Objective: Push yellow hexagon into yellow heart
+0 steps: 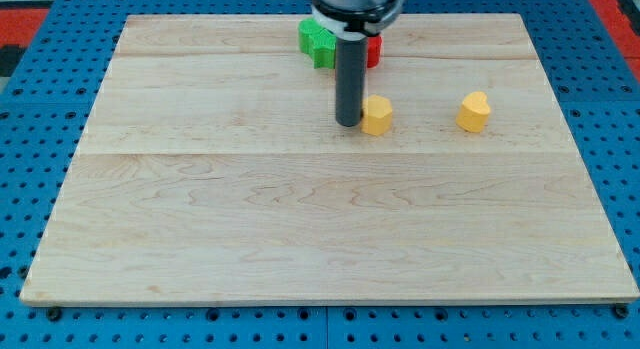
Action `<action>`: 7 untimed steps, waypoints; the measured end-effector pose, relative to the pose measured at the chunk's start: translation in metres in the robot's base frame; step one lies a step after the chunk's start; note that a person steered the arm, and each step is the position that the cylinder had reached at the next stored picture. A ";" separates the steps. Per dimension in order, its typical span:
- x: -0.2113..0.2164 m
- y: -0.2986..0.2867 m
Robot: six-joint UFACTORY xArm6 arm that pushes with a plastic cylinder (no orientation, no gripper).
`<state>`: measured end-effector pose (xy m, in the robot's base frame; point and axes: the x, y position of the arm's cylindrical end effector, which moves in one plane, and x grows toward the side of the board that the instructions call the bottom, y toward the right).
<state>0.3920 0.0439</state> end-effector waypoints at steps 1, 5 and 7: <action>0.000 0.028; 0.000 0.098; 0.000 0.103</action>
